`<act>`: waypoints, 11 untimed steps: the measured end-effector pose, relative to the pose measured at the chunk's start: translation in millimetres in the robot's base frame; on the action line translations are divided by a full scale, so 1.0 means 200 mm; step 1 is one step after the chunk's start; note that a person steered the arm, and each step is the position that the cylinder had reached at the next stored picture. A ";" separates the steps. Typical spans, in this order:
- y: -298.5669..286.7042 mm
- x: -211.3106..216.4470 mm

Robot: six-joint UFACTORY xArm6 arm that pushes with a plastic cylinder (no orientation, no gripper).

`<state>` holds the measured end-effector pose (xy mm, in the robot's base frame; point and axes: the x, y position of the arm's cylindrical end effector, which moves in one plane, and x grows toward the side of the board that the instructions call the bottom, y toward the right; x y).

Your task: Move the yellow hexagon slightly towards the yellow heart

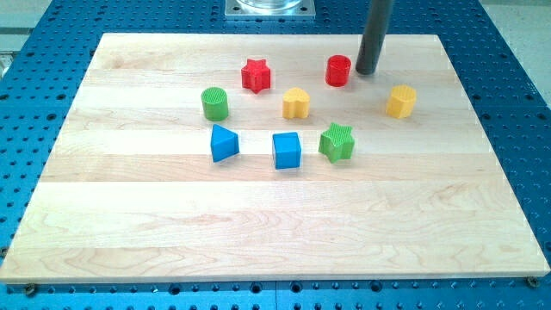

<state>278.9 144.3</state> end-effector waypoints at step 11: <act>0.35 0.54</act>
